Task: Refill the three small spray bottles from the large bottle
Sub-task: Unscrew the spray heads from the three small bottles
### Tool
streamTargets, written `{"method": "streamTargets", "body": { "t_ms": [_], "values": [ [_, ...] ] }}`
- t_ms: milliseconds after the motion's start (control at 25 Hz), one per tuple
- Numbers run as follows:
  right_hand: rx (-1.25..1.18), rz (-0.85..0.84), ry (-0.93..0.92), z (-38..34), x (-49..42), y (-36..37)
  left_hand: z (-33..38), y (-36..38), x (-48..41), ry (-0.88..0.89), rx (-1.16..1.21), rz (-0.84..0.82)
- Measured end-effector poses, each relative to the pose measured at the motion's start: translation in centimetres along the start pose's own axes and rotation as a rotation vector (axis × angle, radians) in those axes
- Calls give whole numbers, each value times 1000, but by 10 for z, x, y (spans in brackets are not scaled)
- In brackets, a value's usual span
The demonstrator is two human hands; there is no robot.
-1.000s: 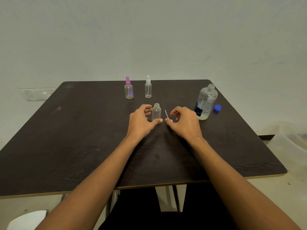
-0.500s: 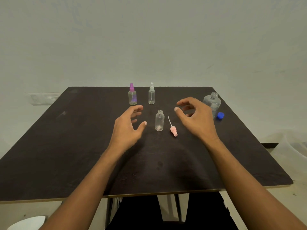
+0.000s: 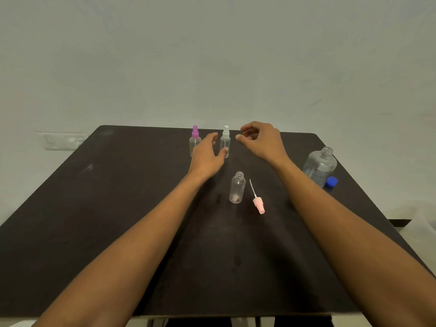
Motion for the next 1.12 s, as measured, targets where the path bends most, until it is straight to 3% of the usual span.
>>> {"method": "streamTargets", "body": {
  "t_ms": [200, 640, 960, 1120],
  "values": [
    [28, -101, -10, 13, -41, 46, -10, 28, -35, -28, -66, -34],
    [79, -93, -83, 8, -54, 58, -9, 29, -42, -33, -84, 91],
    [179, -65, -249, -81, -34, -7, 54, -42, -3, 119, -47, 205],
    [265, -195, -365, -134, -1, -18, 68, -84, 43, 140, -6, 247]
  ]
}}
Point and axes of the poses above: each hand's wrist, its own x-axis away from the middle knuckle, its own y-axis out of the palm, z = x × y, the point moved 9 cm from there along -x, towards the middle knuckle, and after that the axes turned 1 degree about z, right-handed, at the moved point
